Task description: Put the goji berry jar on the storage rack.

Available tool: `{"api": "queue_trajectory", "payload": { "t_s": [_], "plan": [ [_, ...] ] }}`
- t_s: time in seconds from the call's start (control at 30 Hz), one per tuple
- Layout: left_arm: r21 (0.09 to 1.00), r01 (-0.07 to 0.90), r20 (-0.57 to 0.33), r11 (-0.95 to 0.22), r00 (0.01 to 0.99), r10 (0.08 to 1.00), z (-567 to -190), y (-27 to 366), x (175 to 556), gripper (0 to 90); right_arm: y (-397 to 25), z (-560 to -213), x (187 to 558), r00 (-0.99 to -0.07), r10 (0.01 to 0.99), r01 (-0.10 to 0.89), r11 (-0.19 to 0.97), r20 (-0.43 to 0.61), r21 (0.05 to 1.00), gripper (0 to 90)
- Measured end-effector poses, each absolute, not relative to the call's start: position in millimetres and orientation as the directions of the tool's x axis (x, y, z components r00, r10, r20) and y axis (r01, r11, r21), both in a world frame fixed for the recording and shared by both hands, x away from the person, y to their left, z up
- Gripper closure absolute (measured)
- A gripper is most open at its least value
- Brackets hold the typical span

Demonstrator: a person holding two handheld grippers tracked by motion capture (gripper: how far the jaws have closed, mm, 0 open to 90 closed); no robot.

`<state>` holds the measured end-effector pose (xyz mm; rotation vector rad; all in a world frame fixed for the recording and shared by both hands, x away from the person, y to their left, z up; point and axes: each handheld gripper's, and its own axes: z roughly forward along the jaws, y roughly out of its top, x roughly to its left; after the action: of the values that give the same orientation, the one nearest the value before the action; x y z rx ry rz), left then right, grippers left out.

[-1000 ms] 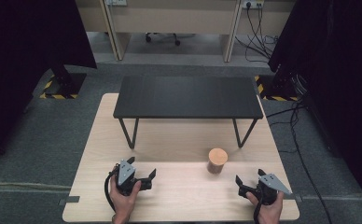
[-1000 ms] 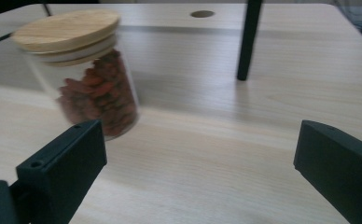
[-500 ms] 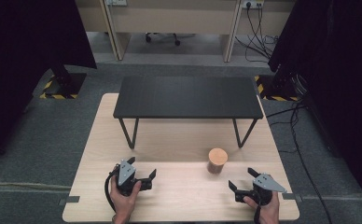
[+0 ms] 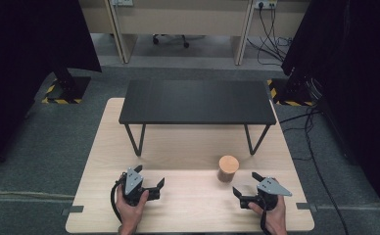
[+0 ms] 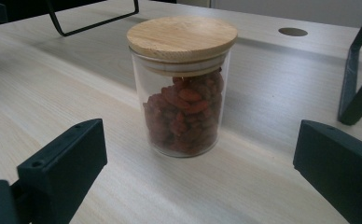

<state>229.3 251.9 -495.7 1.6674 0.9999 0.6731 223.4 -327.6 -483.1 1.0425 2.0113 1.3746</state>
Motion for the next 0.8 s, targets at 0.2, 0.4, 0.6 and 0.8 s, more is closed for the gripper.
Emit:
{"api": "queue_trajectory", "payload": {
  "t_s": [0.2,0.4,0.6,0.8],
  "plan": [
    [0.950,0.288,-0.043,-0.118,0.497,0.867,-496,252,229,0.0,-322,-481,234,-0.606,0.795,0.325,0.218,0.026,0.920,3.6],
    [0.951,0.288,-0.044,-0.116,0.497,0.867,-496,253,229,0.0,-311,-479,247,-0.616,0.787,0.330,0.231,0.023,0.915,3.8],
    [0.951,0.289,-0.047,-0.114,0.497,0.866,-496,253,229,0.0,-299,-476,261,-0.626,0.779,0.343,0.250,0.021,0.906,5.4],
    [0.951,0.286,-0.045,-0.116,0.500,0.865,-496,253,229,0.0,-288,-474,272,-0.626,0.779,0.354,0.260,0.021,0.899,7.1]
  ]
}}
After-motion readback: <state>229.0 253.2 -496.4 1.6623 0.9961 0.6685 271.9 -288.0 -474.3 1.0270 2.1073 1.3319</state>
